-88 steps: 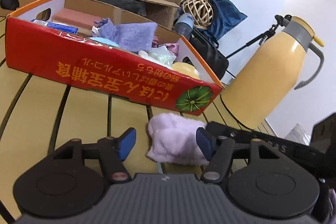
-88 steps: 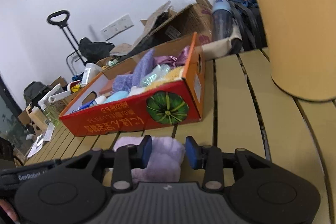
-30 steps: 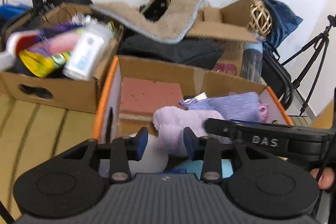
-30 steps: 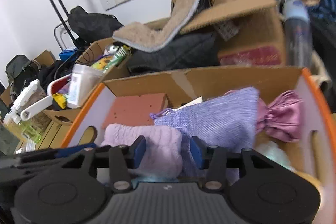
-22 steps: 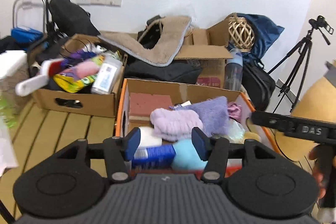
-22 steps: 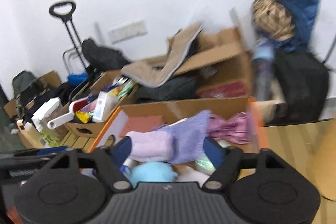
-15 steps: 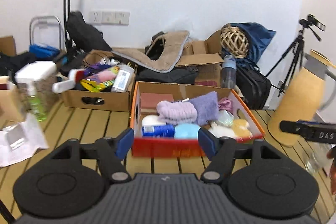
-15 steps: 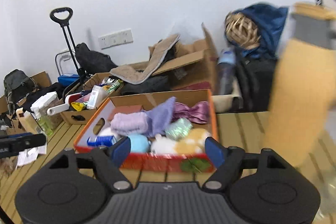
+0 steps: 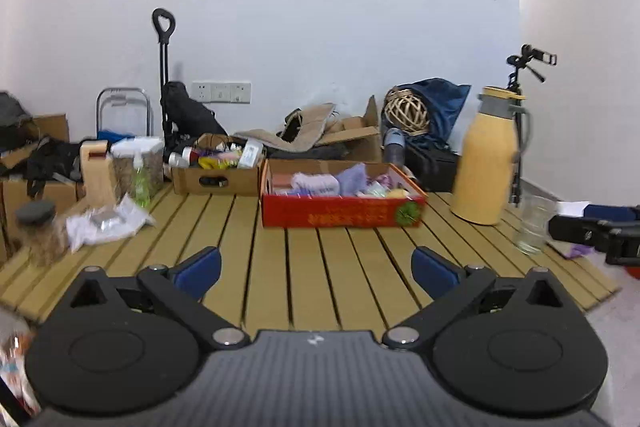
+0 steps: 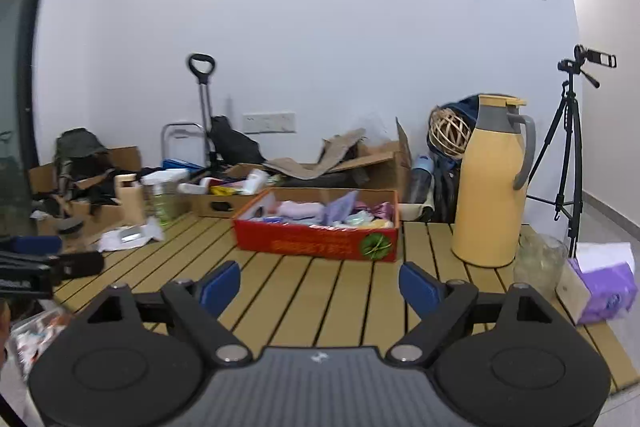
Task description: Organize soft objects
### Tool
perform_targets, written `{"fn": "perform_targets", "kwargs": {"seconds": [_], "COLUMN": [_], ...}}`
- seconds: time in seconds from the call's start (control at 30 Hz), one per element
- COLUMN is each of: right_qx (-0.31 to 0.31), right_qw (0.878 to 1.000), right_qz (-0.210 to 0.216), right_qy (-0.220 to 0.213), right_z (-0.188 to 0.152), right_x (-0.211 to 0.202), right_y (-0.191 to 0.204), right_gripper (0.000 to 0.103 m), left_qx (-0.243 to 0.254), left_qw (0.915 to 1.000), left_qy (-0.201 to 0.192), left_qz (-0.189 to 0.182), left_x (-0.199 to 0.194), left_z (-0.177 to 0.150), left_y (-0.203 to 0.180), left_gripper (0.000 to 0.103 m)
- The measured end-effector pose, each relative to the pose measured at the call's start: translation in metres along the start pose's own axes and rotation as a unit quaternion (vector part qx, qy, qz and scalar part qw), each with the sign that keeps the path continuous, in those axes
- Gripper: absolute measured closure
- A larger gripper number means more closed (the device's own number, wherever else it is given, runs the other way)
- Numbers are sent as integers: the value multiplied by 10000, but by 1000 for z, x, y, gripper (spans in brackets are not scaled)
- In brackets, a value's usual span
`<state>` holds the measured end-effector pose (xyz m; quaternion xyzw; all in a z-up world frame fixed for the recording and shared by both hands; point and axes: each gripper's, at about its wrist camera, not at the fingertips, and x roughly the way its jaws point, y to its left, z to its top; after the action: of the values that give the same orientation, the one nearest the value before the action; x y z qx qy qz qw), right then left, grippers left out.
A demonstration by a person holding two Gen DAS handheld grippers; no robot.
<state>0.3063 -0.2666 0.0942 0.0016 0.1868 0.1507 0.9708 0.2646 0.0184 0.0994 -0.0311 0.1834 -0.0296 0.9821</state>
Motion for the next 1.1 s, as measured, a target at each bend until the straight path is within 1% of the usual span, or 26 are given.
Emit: {"fn": "perform_targets", "kwargs": {"seconds": [0.1,0.17,0.2,0.27,0.3,0.4,0.5,0.6,0.73,0.83,1.03,1.1], "right_qx": [-228,-130,-34,46,64,147,210,214,134,114,60,37], "right_qw": [9996,9995,9992,9990,9990,9991,9988,9986,9988,9986,9979,9975], "right_qz": [38,-32,7,154,152,-4,-41,-97,-85,-61,-151,-195], "right_qy": [-137,-303,-393,-408,-412,-390,-435,-466,-473,-517,-634,-678], "right_z": [-26,-50,-65,-90,-102,-135,-161,-174,-179,-180,-180,-181], "right_x": [-46,-82,-99,-125,-136,-167,-196,-211,-223,-228,-236,-239], "right_y": [27,45,53,65,71,87,98,105,114,117,118,118], "right_gripper": [16,16,15,13,13,13,12,10,10,10,9,1], "left_qx": [-98,-180,-185,-37,35,165,213,172,209,256,342,351], "left_qw": [9998,9991,9985,9973,9969,9969,9974,9976,9981,9980,9974,9972], "left_qy": [-89,-274,-338,-443,-478,-512,-398,-389,-310,-334,-461,-486], "left_qz": [143,283,378,580,624,575,563,543,494,465,436,437], "left_x": [-48,-81,-97,-127,-137,-172,-191,-206,-218,-223,-232,-233], "left_z": [-27,-47,-57,-78,-85,-109,-127,-139,-150,-153,-154,-154], "left_y": [-2,-1,-2,-8,-9,-13,-13,-12,-16,-17,-23,-23], "left_gripper": [0,0,0,0,0,0,0,0,0,0,0,0]}}
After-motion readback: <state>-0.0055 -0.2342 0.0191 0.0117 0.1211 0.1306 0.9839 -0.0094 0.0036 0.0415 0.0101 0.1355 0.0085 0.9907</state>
